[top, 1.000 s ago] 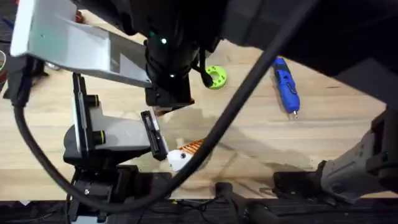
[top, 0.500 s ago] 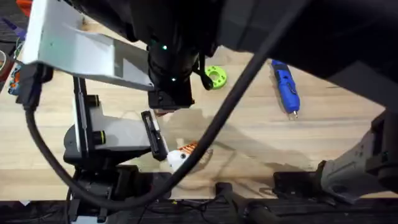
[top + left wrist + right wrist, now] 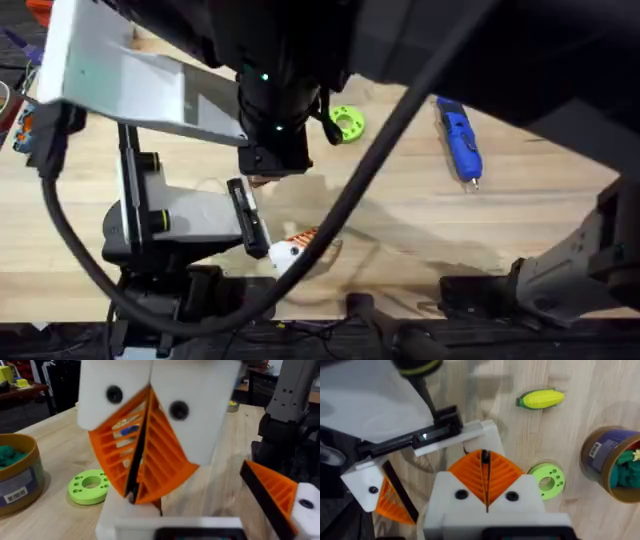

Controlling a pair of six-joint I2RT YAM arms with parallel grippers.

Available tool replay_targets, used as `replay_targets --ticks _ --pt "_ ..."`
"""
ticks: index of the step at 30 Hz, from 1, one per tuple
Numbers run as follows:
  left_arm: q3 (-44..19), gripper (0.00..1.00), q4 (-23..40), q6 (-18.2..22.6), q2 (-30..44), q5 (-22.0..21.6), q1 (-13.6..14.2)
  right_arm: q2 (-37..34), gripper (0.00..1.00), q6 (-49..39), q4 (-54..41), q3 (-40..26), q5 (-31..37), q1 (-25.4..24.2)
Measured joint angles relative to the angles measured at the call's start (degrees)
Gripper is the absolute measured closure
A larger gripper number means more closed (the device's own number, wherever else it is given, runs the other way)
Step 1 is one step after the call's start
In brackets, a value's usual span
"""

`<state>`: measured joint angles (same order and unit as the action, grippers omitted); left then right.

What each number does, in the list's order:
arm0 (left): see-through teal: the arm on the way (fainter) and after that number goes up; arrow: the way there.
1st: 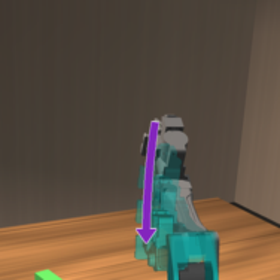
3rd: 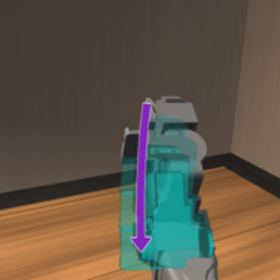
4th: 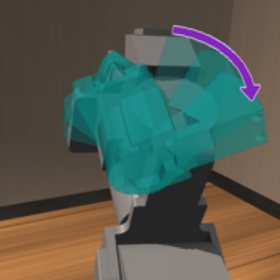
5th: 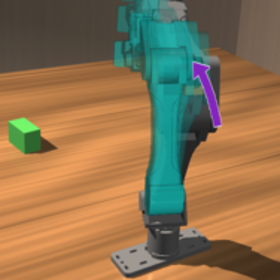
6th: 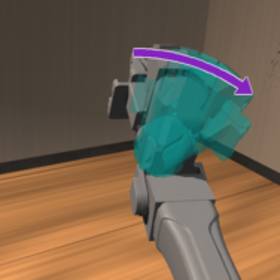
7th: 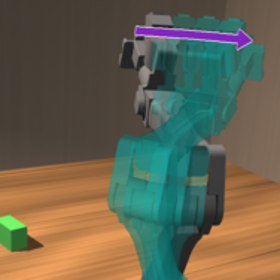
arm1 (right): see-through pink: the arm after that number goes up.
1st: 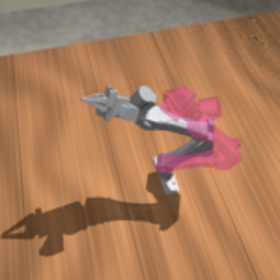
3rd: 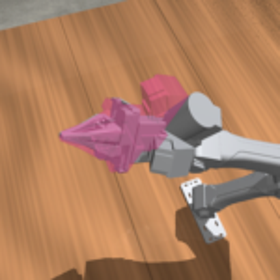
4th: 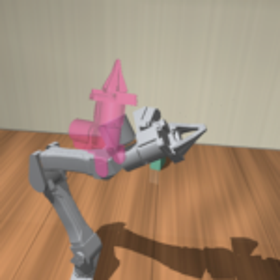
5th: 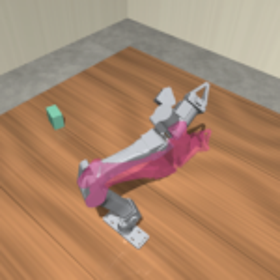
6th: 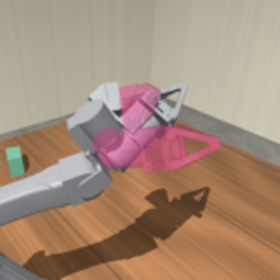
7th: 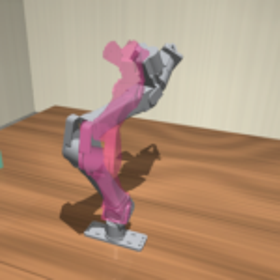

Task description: Pick up the gripper from the table and insert it into the empty holder that is missing its gripper. Then pick up a screw, insert it into the mounting hole, and use the screwdriver to tighten it. Finally, clean up the table by picking up the vegetable and placing it into the bucket.

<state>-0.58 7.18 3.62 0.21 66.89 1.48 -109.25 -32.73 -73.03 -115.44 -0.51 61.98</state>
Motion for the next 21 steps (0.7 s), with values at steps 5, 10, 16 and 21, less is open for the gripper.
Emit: replay_targets --ticks 5,10,16,21 --pt "0.0 0.016 0.0 0.02 0.0 -0.02 0.0 0.0 0.732 0.35 -0.04 0.05 0.02 0.0" --pt "0.0 0.015 -0.02 0.02 0.0 -0.01 0.0 0.0 0.154 0.35 -0.09 0.17 0.0 0.0" --pt "0.0 0.015 -0.01 0.02 0.0 -0.01 0.0 0.0 0.14 0.38 -0.1 0.22 0.02 0.0" --pt "0.0 0.015 -0.02 0.02 0.0 -0.02 0.0 0.0 0.137 0.61 -0.04 0.22 0.02 0.0"
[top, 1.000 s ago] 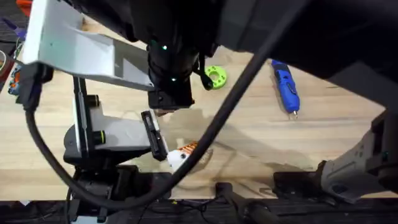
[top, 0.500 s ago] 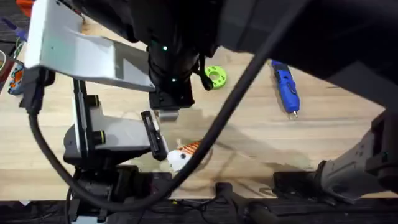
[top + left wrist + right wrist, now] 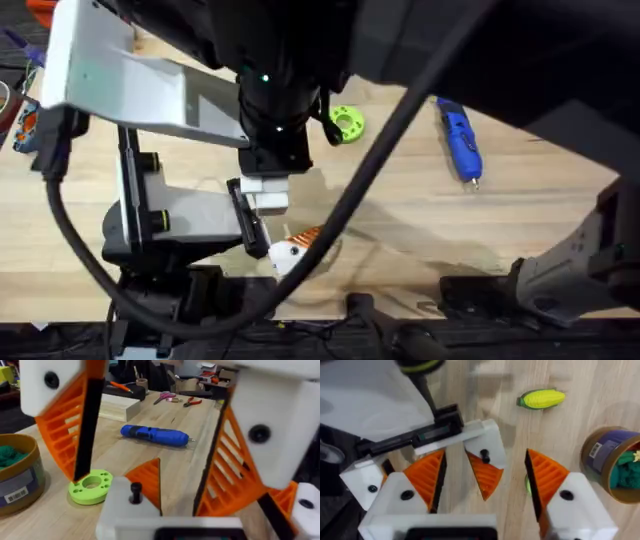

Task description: Pick up the gripper from the table and insert it into the empty holder that is missing its gripper. Then pick up a screw, insert it into the mounting hole, and use the screwdriver to tighten it. Finally, clean up the table by picking up the vegetable and placing it into the bucket.

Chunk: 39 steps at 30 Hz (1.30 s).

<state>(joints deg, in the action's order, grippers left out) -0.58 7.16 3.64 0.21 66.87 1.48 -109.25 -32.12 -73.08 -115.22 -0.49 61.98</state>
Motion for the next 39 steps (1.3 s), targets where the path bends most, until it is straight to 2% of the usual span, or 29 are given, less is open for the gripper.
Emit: replay_targets --ticks 7,16,29,39 --pt "0.0 0.015 0.02 0.0 0.0 0.02 0.0 2.7 0.135 4.19 0.26 0.48 -0.04 -0.7" --pt "0.0 0.015 0.02 0.0 0.0 0.0 0.0 10.21 0.133 14.11 0.17 0.48 -0.02 -6.25" --pt "0.0 0.015 0.02 0.0 0.0 0.0 0.0 10.18 0.13 19.91 -0.42 3.49 -0.02 -7.44" --pt "0.0 0.015 0.01 0.01 0.0 0.02 0.0 10.31 0.13 26.36 -0.14 8.4 4.14 -11.28"
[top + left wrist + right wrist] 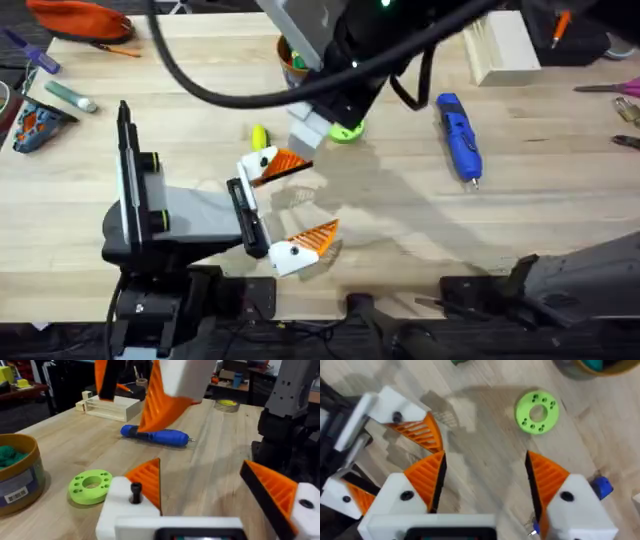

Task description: Pick up the gripper from the table and insert it into the empty holder that is missing its gripper. Then pick up a screw, insert it into the mounting hole, and use the screwdriver to tighten it. Finally, clean up the table by picking up the vegetable and placing it into the bucket.

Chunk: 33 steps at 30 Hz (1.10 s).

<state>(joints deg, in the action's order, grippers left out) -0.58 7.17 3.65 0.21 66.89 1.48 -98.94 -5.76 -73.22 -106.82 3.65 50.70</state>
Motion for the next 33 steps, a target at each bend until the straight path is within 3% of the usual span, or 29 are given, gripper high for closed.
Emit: replay_targets --ticks 7,17,26,33 --pt "0.0 0.014 0.0 -0.01 0.0 -0.01 0.0 2.6 0.131 3.59 2.24 6.87 0.19 -3.13" --pt "0.0 0.016 0.01 -0.01 0.0 0.0 0.0 7.59 0.128 10.44 4.35 15.3 0.49 -13.84" --pt "0.0 0.015 -0.01 -0.01 0.0 -0.02 0.0 7.61 0.128 12.04 4.36 16.83 0.65 -20.94" --pt "0.0 0.015 0.01 -0.01 0.0 0.0 0.0 7.63 0.128 12.22 4.36 16.85 0.65 -22.11"
